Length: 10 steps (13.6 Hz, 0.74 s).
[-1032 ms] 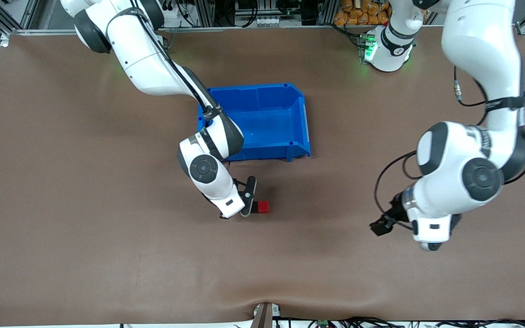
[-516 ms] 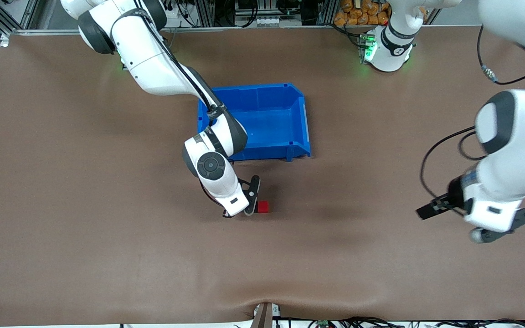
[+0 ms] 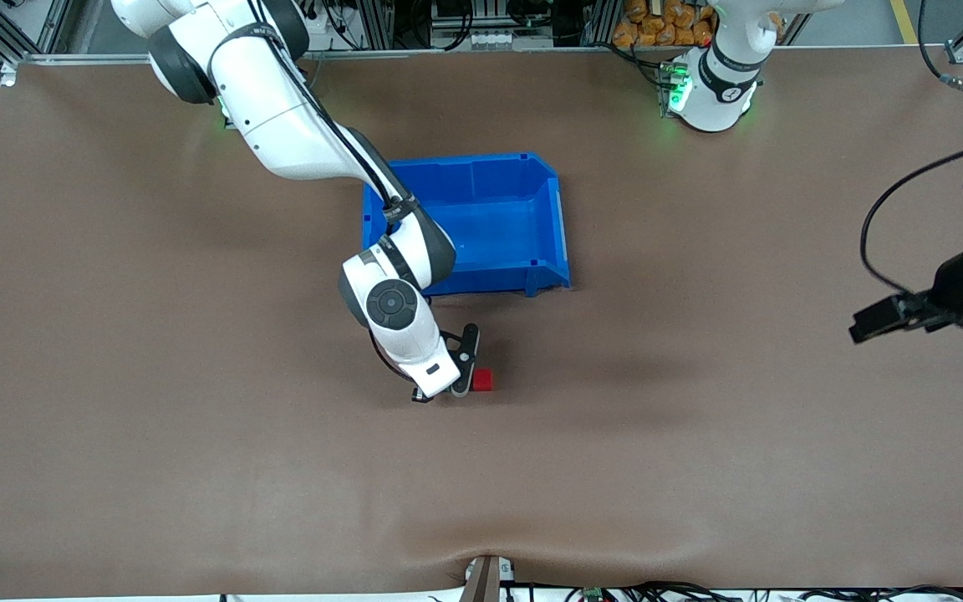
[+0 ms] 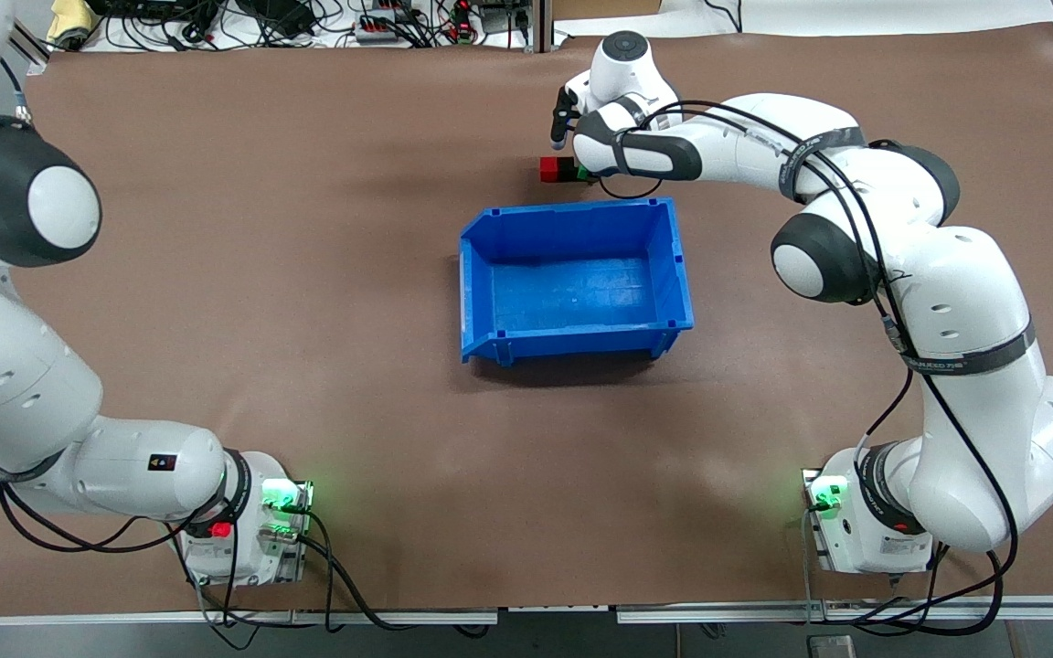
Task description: Attach green and red cubes to black cube
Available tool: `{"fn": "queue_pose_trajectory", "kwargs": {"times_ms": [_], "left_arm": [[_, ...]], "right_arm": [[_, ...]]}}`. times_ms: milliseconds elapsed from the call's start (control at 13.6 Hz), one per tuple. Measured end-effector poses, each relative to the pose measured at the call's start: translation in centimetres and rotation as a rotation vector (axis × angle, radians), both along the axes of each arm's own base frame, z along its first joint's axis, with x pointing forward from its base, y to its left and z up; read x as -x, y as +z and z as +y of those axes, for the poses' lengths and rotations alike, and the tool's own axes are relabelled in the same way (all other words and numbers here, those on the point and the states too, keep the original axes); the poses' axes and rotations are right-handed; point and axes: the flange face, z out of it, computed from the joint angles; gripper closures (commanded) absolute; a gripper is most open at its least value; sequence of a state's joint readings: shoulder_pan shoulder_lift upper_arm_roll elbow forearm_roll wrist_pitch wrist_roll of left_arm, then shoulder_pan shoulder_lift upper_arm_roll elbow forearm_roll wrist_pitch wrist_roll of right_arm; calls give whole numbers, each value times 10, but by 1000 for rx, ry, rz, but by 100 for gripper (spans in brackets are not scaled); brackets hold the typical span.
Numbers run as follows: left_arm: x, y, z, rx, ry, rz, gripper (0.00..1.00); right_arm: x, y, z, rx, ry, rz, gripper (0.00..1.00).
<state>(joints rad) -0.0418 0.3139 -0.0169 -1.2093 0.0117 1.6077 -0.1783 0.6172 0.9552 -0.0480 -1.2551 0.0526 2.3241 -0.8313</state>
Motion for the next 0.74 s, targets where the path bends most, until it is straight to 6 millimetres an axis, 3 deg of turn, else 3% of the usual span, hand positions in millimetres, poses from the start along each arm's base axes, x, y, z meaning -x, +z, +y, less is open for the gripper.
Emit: {"fn": "queue_pose_trajectory", "kwargs": {"times_ms": [221, 516, 589, 663, 737], "left_arm": [[30, 23, 18, -5, -4, 34, 0], [72, 3, 26, -7, 8, 64, 0], [83, -5, 29, -8, 12, 75, 0], [92, -11, 32, -9, 17, 85, 0], [97, -15, 37, -9, 19, 88, 0]], "right_arm": [[4, 0, 7, -2, -3, -1, 100], [5, -1, 9, -3, -1, -2, 100], [5, -1, 10, -3, -1, -3, 89], [5, -1, 10, -4, -1, -4, 48], [5, -1, 10, -5, -1, -6, 0]]}}
